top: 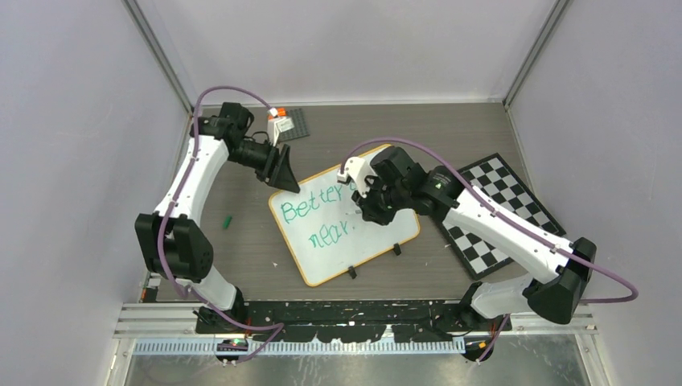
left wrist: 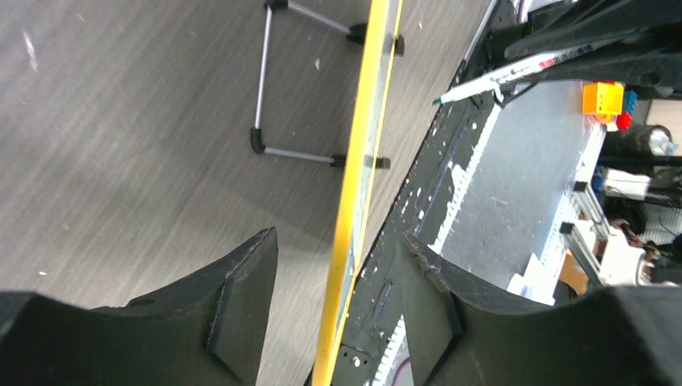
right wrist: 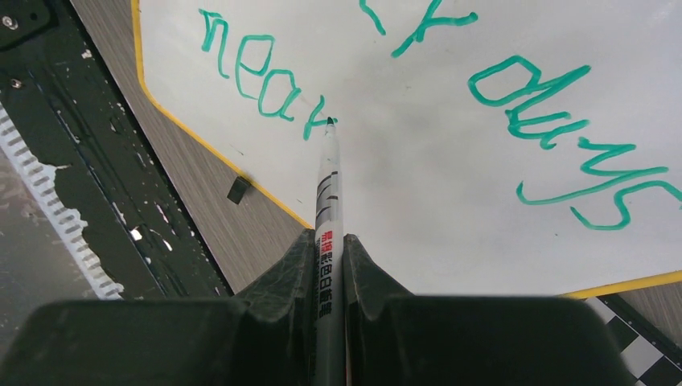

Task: Write a sentence on the whiteboard
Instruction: Write a sentence on the whiteboard, then close the whiteboard marker at the center of the board.

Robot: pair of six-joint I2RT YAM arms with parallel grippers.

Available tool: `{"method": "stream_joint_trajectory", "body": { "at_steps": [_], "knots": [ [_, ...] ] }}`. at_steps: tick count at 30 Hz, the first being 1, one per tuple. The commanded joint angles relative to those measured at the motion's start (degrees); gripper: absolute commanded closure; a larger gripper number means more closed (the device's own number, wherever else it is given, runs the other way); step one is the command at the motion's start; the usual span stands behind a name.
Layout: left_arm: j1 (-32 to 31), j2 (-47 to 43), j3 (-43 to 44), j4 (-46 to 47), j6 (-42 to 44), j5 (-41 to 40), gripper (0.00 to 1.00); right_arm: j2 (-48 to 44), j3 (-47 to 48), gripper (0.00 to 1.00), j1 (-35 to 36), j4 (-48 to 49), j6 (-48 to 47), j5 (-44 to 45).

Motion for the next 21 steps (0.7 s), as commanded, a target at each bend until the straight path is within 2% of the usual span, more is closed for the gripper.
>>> {"method": "stream_joint_trajectory", "body": {
  "at_steps": [1,5,13,17,21],
  "knots": [
    [0.8,-3.2,7.7,-3.7,0.3,-0.1,0.39,-3.3,2.7,1.00,-0.7,-0.2,2.0,-0.9],
    [6.7,-4.5,12.1,-4.7,0.5,-2.2,0.34,-5.1,3.8,1.00,-4.8,-0.2,4.2,-2.9],
    [29.4,-2.8,12.1,-11.4,7.7,0.5,0.37,-9.4,3.7,1.00,-13.2,-0.6,6.5,-7.6],
    [35.0,-0.3,9.3,-14.8,14.7,-1.9,0.39,-10.7,2.8,1.00,-15.5,-0.6,6.6,-8.5],
    [38.0,1.0,4.1,-13.1,17.9,-5.6,0.41,-11.3,1.5,1.00,-17.7,0.1,7.5,-11.6]
  ]
}}
